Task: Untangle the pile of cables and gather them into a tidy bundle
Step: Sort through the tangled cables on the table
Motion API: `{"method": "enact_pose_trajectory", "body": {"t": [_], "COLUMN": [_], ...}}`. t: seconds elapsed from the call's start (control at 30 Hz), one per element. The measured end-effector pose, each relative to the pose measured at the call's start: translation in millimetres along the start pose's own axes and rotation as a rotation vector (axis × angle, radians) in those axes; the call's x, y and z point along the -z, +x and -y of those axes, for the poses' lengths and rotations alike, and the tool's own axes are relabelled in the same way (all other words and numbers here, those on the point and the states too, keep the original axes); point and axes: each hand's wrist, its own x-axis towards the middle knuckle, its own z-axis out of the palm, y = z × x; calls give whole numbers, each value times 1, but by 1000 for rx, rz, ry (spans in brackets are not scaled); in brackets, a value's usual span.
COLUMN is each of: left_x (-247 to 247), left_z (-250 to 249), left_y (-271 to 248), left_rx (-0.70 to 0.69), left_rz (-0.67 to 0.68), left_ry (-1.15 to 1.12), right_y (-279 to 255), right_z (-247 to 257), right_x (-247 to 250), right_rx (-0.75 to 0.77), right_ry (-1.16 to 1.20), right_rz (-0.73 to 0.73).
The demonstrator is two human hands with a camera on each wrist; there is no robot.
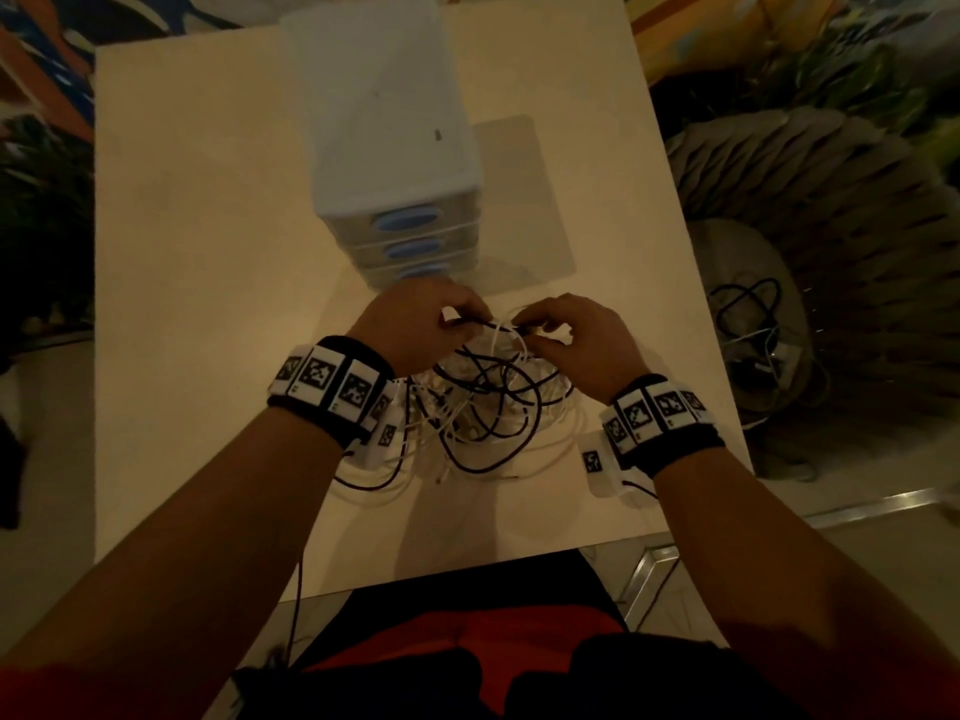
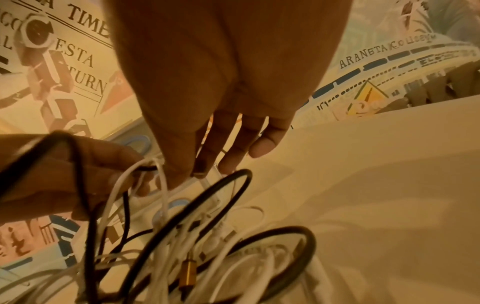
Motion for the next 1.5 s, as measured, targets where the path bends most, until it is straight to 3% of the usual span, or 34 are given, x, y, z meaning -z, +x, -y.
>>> {"method": "enact_pose_trajectory", "body": {"t": [0.13, 0.3, 0.4, 0.57, 0.73, 0.8, 0.87, 0.97, 1.03, 1.17, 1.3, 1.5], "left_x": [1, -4, -2, 9, 16, 17, 17, 18, 18, 22, 23, 27], "left_z": [-7, -13, -14, 0, 5, 4, 2, 0, 0, 6, 8, -3], "left_y": [-11, -20, -26, -39, -43, -43, -42, -42, -42, -46, -42, -30], "left_rx": [-112, -45, -32, 154, 203, 157, 123, 69, 38, 105, 137, 106], "left_rz": [-186, -224, -230, -365, -374, -336, -301, -262, -249, -295, -290, -244], "left_ry": [97, 94, 56, -34, -118, -122, -115, -135, -178, -281, -395, -500], "right_y": [-3, -5, 1, 12, 9, 4, 0, 0, 4, 9, 1, 13], "right_z": [2, 19, 28, 13, 0, 3, 16, 46, 54, 36, 43, 78], "right_x": [4, -1, -11, -2, -1, 0, -1, -7, -10, -2, -6, -24], "right_rx": [-48, -103, -83, -211, -335, -304, -94, 165, 145, -27, 127, 7], "right_ry": [99, 226, 156, 117, -110, -122, -87, -125, -230, -136, -58, 113], "right_rz": [17, -51, -100, -207, -103, -185, -276, -65, 27, -39, -69, 123]}}
